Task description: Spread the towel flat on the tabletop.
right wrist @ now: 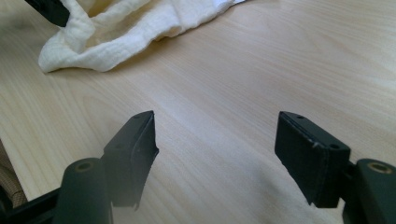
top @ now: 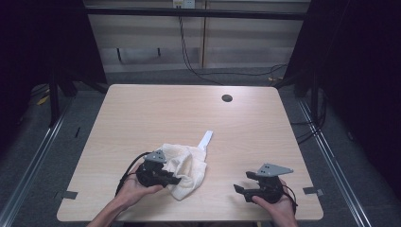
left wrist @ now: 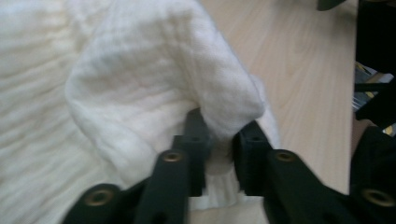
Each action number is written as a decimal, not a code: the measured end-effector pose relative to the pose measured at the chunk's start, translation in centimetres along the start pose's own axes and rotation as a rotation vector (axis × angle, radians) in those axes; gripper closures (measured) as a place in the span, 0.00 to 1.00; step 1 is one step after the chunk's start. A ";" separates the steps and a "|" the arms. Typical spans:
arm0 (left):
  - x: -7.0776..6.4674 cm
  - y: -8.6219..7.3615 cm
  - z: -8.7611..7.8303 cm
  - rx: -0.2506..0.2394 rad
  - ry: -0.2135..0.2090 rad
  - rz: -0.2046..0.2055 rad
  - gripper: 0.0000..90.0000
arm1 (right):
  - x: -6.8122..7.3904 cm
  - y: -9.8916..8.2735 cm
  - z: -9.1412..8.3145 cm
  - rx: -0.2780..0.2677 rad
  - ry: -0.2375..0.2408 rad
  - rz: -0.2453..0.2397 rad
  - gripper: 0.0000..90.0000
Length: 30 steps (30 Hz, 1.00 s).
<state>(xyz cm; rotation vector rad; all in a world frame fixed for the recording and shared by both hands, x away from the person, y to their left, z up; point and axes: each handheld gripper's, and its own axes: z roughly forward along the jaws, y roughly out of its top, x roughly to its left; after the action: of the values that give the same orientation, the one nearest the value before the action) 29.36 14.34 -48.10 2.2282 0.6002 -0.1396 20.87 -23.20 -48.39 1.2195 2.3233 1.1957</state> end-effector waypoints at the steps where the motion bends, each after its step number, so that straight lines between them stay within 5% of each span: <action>1: 0.0 0.0 -0.1 0.000 -0.004 0.009 0.71 | 0.0 0.0 0.0 -0.001 0.001 0.000 0.33; 5: -0.4 0.3 -0.9 -0.010 0.025 -0.008 0.48 | 0.0 0.0 0.0 0.002 0.001 0.004 0.33; 8: -0.6 0.4 -2.2 -0.038 0.041 -0.015 0.41 | 0.1 0.0 0.0 0.001 0.004 0.003 0.33; 13: -1.2 0.2 -5.1 -0.139 0.126 -0.008 0.42 | 0.1 0.0 0.1 0.001 0.008 -0.006 0.33; 15: -1.8 0.4 -5.7 -0.176 0.092 0.017 0.56 | 0.1 0.0 0.2 0.003 0.007 -0.005 0.33; 18: -2.7 0.9 -5.1 -0.170 0.029 0.045 0.70 | 0.1 0.1 0.2 0.007 0.010 -0.003 0.33; 22: -3.6 1.8 -2.8 -0.100 -0.029 0.097 0.79 | 0.2 0.1 0.3 0.010 0.010 -0.007 0.33; 25: -3.4 2.3 -1.1 -0.037 -0.002 0.122 0.73 | 0.2 0.1 0.3 0.006 0.011 -0.007 0.33; 27: -3.0 2.3 -0.3 -0.034 -0.038 0.112 0.73 | 0.2 0.1 0.3 0.008 0.013 -0.007 0.33; 30: -2.5 2.1 1.1 -0.001 -0.036 0.119 0.75 | 0.1 0.0 0.2 0.006 0.013 -0.006 0.33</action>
<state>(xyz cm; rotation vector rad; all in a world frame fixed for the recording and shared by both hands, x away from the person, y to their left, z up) 28.23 11.40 -46.62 2.2493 0.4469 -0.1184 20.92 -22.96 -48.50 1.2096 2.3395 1.1995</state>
